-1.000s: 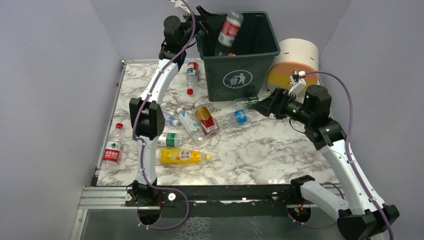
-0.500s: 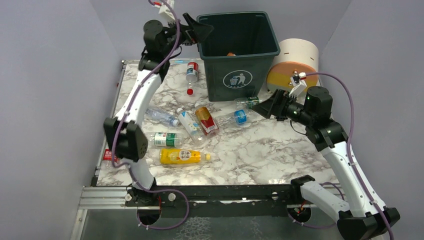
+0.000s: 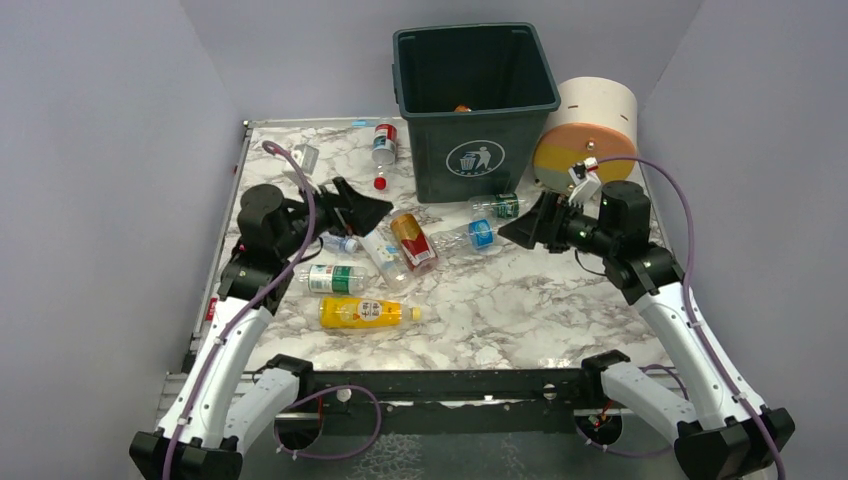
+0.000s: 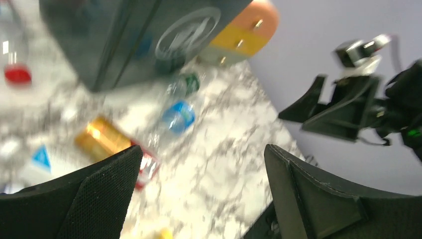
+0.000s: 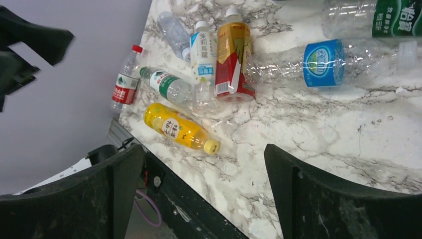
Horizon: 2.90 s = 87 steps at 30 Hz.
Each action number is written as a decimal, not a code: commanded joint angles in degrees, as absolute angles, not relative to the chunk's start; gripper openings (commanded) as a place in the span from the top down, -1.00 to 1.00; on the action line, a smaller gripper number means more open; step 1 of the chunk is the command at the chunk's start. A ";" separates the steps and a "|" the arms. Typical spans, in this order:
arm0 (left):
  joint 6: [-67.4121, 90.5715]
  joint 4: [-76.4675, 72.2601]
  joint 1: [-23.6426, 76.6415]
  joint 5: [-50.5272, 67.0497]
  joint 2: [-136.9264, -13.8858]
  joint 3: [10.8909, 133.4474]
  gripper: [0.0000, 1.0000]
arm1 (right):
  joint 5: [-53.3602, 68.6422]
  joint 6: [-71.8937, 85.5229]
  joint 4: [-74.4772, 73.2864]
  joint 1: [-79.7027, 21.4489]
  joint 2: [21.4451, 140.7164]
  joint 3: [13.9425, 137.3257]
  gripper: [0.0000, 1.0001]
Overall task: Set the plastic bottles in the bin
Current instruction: Pick up the plastic bottle at the center of the board.
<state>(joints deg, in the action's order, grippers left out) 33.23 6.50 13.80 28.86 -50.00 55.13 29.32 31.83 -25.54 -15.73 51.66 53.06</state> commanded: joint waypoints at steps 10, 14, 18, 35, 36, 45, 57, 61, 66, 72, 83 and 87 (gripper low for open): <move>31.28 19.83 13.89 26.30 -42.06 41.07 -0.98 | 32.11 31.29 -21.09 -15.56 57.12 50.02 -0.99; 31.20 17.60 13.88 26.46 -43.71 39.68 -0.99 | 32.93 31.62 -16.96 -15.56 59.59 48.69 -0.99; 31.14 14.88 13.88 27.91 -46.85 38.06 -0.98 | 33.84 32.13 -13.34 -15.56 63.15 48.18 -0.99; 32.26 12.04 13.89 29.76 -46.46 33.61 -0.98 | 35.35 33.86 -8.28 -15.53 63.80 46.14 -0.99; 32.52 11.98 13.86 29.98 -45.80 33.00 -0.98 | 34.93 33.88 -8.08 -15.55 62.70 45.16 -0.99; 36.60 8.02 14.06 33.58 -41.87 26.66 -0.99 | 32.47 31.23 -16.27 -15.56 59.00 45.20 -0.99; 37.48 8.27 14.36 32.03 -41.71 26.21 -0.99 | 28.04 29.26 -20.58 -15.56 58.90 45.47 -0.99; 36.92 6.76 14.40 27.29 -46.97 30.86 -0.98 | 28.50 31.25 -16.91 -15.56 53.61 38.75 -0.99; 35.17 2.79 14.38 23.17 -61.22 39.61 -0.99 | 29.10 31.56 -18.07 -15.56 52.52 37.85 -0.99; 31.03 1.28 14.33 14.76 -80.14 55.63 -0.98 | 31.42 31.48 -18.18 -15.56 50.62 36.68 -0.99; 23.25 0.37 12.57 4.26 -105.12 75.15 -0.98 | 33.85 31.81 -16.20 -15.56 52.47 36.53 -1.00; 21.16 -1.05 11.30 3.87 -110.33 80.52 -0.98 | 34.34 31.91 -15.64 -15.56 53.33 36.89 -1.00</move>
<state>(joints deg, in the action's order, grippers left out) 25.04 0.93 12.67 6.96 -106.94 75.18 32.18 31.48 -17.61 -15.73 52.58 37.08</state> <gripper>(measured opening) 0.991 0.998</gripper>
